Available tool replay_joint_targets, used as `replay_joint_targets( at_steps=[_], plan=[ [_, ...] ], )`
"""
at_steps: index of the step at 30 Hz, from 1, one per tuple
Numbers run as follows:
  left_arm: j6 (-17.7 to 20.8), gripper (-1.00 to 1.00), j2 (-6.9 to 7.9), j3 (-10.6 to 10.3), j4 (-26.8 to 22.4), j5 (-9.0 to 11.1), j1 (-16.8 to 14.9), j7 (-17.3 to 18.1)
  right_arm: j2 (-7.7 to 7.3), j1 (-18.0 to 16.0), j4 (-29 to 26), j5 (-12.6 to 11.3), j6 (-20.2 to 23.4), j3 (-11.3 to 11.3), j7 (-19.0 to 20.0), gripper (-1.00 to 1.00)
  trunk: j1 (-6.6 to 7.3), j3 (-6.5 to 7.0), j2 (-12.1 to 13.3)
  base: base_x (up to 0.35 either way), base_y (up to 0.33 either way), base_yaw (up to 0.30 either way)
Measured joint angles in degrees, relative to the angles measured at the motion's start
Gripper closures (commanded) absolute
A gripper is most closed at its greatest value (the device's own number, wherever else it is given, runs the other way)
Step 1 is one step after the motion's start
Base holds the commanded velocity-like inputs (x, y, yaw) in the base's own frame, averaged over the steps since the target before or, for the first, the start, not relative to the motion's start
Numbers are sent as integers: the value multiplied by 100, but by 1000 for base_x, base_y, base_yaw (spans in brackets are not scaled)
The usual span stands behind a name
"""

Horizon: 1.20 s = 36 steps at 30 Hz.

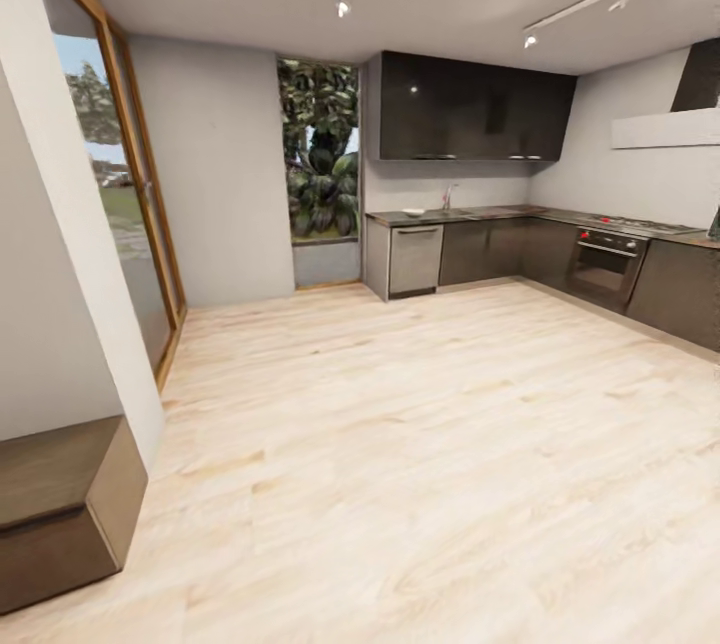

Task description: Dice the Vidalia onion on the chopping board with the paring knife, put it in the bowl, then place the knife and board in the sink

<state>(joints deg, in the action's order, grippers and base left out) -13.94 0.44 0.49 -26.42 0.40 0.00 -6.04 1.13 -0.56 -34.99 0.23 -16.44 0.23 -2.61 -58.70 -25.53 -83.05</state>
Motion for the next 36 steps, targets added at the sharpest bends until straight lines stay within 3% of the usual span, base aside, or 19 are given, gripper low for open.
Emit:
replay_joint_targets(
  at_steps=[21, 36],
  plan=[
    [0, -100, 0, 4, 0, 0, 0, -1, 0, -1, -1, 0, 0, -1, 1, -100, 0, 0, 0, 320, -9, -124],
    [-1, -100, 0, 3, 0, 0, 0, -1, 0, -2, 0, 0, -1, -6, 0, -100, 0, 0, 0, 325, 0, -11]
  ],
)
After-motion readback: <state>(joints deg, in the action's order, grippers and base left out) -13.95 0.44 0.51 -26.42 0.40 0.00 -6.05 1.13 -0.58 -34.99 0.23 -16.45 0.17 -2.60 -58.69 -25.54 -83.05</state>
